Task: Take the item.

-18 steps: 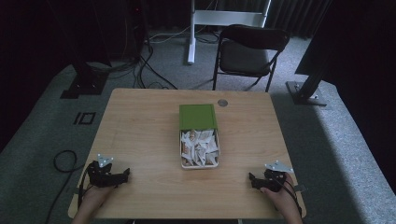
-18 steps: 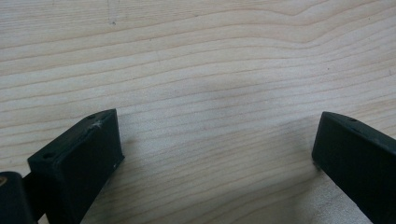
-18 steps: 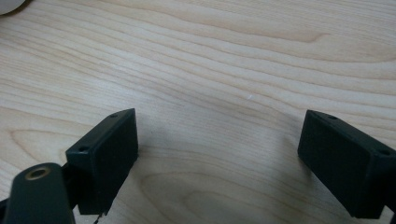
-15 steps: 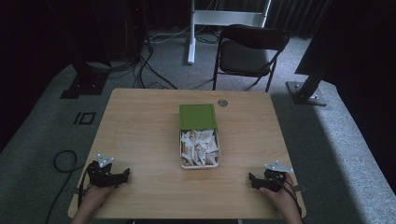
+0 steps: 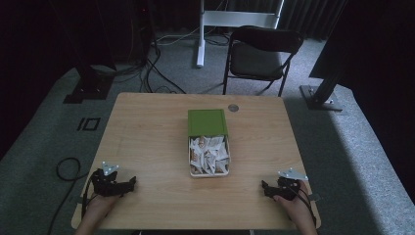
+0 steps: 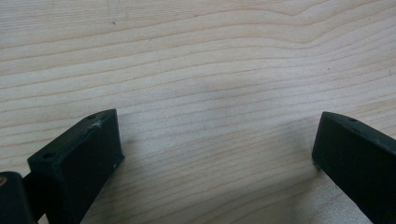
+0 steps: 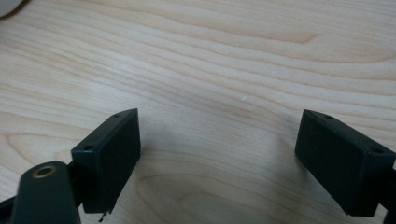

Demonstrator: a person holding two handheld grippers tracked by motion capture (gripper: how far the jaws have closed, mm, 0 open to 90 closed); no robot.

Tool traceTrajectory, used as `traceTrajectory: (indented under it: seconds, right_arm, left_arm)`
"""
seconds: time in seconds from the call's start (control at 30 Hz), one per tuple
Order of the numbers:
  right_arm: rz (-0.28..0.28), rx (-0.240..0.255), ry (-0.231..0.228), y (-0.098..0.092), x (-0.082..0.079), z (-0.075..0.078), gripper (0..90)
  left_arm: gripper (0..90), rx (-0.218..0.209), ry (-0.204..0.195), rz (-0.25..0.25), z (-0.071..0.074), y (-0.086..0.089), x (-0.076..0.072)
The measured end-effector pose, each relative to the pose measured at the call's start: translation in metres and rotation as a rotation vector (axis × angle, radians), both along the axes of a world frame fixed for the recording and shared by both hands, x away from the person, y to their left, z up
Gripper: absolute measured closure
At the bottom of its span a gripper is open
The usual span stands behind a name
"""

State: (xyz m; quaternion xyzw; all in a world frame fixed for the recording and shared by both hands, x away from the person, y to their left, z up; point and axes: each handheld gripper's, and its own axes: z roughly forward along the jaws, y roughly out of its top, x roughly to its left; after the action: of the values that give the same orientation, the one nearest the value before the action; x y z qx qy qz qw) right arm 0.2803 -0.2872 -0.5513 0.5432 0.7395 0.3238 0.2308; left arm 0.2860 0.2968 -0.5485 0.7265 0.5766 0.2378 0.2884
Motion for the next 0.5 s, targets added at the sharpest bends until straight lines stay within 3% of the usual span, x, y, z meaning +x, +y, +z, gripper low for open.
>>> traceTrajectory:
  seconds: [0.5]
  right_arm:
    - [0.040,0.035,-0.091,0.011,0.004,0.031,14.6]
  left_arm:
    - [2.3,0.000,0.000,0.000,0.000,0.000,0.000]
